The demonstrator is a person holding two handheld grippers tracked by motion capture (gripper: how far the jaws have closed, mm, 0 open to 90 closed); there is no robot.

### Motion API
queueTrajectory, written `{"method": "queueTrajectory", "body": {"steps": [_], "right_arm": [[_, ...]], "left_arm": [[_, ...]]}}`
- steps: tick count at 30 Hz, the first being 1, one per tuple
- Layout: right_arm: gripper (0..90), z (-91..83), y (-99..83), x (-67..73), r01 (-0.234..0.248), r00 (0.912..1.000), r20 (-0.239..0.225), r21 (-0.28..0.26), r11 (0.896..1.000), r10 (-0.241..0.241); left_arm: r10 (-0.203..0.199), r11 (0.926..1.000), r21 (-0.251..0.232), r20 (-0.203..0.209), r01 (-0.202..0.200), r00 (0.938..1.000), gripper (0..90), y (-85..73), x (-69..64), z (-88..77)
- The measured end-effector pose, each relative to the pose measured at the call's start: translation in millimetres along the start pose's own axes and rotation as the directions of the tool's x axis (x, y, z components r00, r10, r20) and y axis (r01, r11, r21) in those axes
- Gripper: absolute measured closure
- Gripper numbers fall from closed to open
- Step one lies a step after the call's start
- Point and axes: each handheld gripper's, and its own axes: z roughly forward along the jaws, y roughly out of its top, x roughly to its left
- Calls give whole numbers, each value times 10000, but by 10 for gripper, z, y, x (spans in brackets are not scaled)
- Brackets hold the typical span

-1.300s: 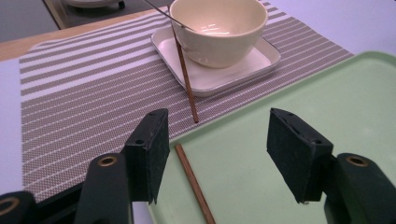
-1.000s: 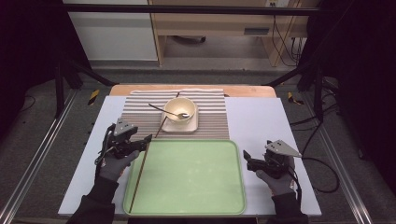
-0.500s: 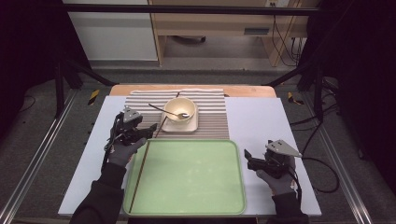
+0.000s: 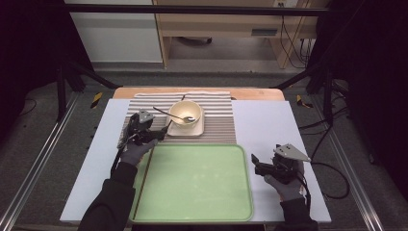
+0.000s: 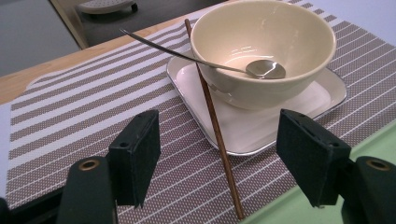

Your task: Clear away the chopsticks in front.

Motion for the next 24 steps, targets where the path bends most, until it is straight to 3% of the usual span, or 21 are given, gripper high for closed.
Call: {"method": "queueTrajectory", "body": {"steps": [10,24], "right_arm": [[59,-4,1,2,-61,10000,-47,-1,10000,61],[60,0,0,-1,-95,9999,-100,72,9999,95]], "left_arm": [[150,9991,398,17,-151,9999,371,-3,-32,246],[220,9953,945,32,-222,9998,596,9,-9,478]]}}
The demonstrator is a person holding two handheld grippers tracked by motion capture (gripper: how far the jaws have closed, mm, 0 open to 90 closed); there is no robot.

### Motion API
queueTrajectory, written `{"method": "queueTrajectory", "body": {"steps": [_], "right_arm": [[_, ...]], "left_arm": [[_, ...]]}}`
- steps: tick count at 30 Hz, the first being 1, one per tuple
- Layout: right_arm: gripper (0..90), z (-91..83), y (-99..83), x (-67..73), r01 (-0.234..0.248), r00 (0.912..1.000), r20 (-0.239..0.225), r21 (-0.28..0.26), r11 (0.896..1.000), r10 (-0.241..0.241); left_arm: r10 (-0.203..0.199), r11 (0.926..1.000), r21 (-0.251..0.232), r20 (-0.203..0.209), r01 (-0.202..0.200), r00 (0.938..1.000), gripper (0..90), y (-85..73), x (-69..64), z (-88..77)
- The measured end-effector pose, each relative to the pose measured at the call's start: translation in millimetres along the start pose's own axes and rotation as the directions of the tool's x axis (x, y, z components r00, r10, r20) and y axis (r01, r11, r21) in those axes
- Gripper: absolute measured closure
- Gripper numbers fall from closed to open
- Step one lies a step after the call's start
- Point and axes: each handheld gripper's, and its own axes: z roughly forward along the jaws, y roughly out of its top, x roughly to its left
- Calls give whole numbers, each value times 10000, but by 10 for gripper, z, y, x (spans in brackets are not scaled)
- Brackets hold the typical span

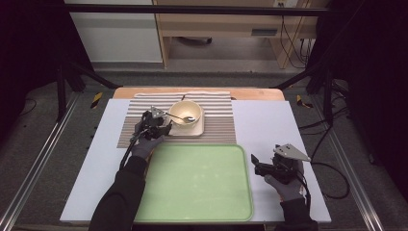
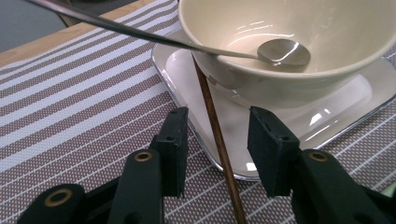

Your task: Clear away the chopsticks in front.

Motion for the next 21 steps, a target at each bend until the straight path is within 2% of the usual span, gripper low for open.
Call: {"method": "queueTrajectory", "body": {"steps": [14,21], "right_arm": [[61,8,-2,4,-16,10000,9,47,10000,16],[62,8,-2,3,-6,10000,22,15,10000,6]], "left_arm": [[-303,9994,189,184,300,9994,720,3,4,129],[-257,9994,225,194,252,9995,759,4,-7,149]]}}
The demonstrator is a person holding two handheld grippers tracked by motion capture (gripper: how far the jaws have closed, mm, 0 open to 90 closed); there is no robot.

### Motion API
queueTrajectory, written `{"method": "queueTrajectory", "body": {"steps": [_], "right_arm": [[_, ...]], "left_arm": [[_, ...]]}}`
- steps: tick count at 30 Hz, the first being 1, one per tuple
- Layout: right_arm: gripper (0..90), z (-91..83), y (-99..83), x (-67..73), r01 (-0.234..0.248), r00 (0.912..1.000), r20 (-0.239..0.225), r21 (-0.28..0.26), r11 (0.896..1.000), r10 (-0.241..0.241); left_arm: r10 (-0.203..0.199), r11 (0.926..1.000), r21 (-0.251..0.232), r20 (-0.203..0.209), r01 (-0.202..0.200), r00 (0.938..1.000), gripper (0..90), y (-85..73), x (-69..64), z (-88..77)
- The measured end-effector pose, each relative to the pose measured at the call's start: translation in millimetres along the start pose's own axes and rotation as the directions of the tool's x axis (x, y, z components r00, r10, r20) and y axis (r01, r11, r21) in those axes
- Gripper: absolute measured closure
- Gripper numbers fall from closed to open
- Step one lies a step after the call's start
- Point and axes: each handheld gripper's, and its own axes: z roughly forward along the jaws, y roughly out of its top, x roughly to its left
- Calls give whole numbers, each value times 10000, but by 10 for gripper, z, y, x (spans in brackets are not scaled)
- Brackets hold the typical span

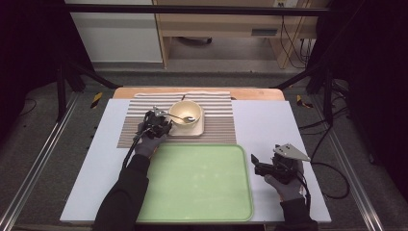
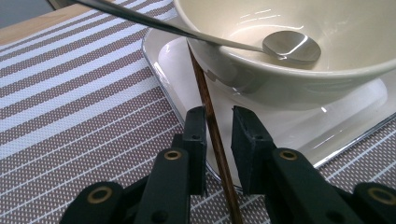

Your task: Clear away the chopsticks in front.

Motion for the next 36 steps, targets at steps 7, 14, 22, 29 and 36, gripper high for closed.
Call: {"method": "queueTrajectory", "body": {"steps": [7,14,22,29,36], "right_arm": [[62,2,0,2,-28,10000,-15,22,10000,28],[62,4,-1,4,-7,10000,-35,28,10000,7],[62,6,-3,0,14,10000,-2,56,10000,-14],[62,6,-2,-3,2,10000,12,34,10000,-2],[62,6,-3,-2,6,10000,40,62,10000,-6]], "left_arm": [[-80,9999,129,-7,80,10000,795,4,-16,20],[-332,9993,141,-174,335,9993,815,16,-33,26],[-628,9978,172,-408,635,9972,839,22,-26,1],[-876,9960,120,-422,882,9953,852,1,22,-36],[-890,9960,57,-380,892,9953,853,-27,32,-74]]}}
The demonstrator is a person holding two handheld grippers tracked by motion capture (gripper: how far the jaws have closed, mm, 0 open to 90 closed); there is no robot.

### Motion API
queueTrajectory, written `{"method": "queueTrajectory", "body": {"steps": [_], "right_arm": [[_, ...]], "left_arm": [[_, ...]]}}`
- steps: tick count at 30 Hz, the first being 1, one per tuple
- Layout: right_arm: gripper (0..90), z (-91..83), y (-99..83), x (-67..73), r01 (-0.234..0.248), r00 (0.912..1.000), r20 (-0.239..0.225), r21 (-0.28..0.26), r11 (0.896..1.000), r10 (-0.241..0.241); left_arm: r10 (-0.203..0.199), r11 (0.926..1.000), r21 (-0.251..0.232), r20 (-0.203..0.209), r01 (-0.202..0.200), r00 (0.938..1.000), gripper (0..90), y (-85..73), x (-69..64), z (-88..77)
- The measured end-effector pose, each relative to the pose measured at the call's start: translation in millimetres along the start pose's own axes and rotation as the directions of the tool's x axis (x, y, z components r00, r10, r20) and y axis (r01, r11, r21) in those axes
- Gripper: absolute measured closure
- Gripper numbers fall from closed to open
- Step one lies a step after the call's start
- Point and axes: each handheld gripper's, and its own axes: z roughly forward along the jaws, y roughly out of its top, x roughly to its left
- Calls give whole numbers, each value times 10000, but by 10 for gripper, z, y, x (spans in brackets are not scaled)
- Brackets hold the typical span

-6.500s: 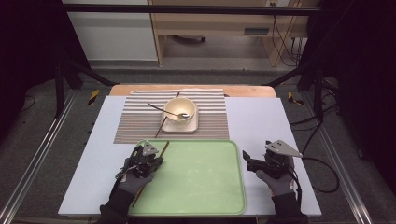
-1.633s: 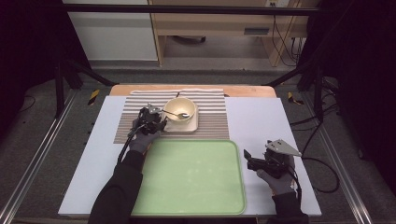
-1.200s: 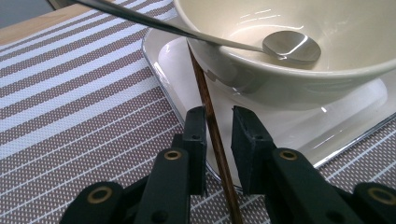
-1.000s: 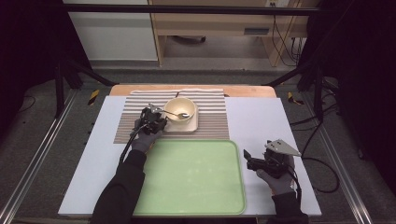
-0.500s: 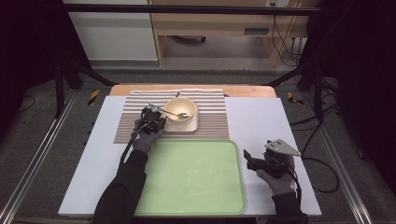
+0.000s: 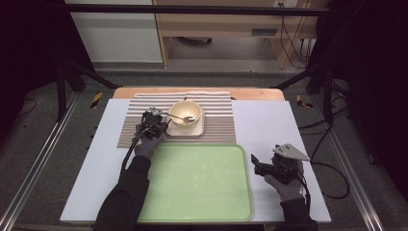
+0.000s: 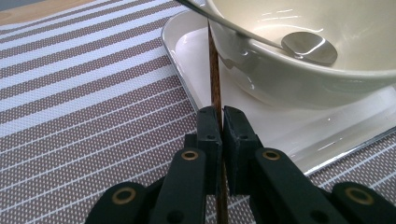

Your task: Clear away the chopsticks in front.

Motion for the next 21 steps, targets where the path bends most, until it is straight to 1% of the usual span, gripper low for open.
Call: {"method": "queueTrajectory", "body": {"steps": [2,4,5,6,11,15,18,21], "right_arm": [[61,2,-1,-3,17,10000,27,-1,10000,-17],[62,1,-1,-3,29,10000,24,-2,10000,-29],[62,0,0,-2,22,10000,3,-5,10000,-22],[62,0,0,-1,33,10000,-1,-7,10000,-33],[62,2,-2,1,60,10000,19,-6,10000,-60],[61,0,-2,0,52,10000,24,-17,10000,-52],[60,-2,0,-1,38,10000,21,-31,10000,-37],[60,-4,0,-1,39,10000,31,-31,10000,-38]], "left_arm": [[-64,10000,-73,-50,64,10000,853,-7,6,-26],[-121,9998,-129,-3,121,9999,853,-14,17,-51],[-93,9999,-144,-47,92,9999,854,-16,23,-74],[-133,9997,-185,6,133,9999,853,-17,28,-92],[-108,9996,-268,-23,107,9999,853,-31,65,-187],[-190,9995,-262,-4,190,9998,854,-59,102,-239],[-329,9988,-360,-30,328,9995,854,-88,125,-289],[-294,9988,-397,-68,291,9995,854,-119,144,-338]]}}
